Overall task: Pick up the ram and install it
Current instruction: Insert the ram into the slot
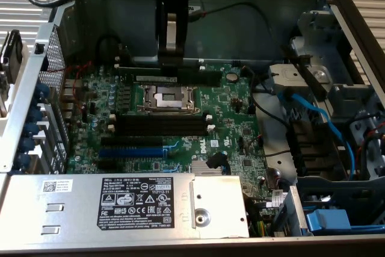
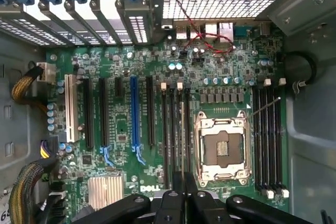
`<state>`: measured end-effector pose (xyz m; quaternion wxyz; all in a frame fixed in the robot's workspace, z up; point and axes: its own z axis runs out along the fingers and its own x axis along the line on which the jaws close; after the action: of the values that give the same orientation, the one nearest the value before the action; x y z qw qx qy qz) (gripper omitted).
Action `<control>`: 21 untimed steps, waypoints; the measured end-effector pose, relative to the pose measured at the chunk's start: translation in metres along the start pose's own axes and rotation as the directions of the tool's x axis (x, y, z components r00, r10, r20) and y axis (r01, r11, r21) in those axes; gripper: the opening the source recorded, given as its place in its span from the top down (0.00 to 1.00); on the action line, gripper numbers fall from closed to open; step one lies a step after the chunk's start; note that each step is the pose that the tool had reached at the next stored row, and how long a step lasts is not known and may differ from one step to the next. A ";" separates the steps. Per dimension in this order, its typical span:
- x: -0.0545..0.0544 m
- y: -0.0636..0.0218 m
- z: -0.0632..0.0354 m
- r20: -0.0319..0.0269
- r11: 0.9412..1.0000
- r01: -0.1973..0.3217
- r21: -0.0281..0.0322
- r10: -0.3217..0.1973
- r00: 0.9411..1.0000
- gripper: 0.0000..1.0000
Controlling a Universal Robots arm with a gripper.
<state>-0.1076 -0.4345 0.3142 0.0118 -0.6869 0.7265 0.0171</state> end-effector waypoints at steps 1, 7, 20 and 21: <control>0.002 -0.0002 0.0018 0.000 1.000 0.000 0.000 0.000 1.000 0.88; 0.003 0.0016 0.0126 0.000 1.000 0.000 0.000 0.000 1.000 0.88; -0.005 0.0062 0.0301 -0.024 0.999 0.044 -0.001 -0.044 0.999 0.88; -0.005 0.0062 0.0312 -0.024 0.999 0.047 -0.001 -0.047 0.999 0.88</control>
<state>-0.1136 -0.4277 0.2833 0.0032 -0.7038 0.7103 0.0085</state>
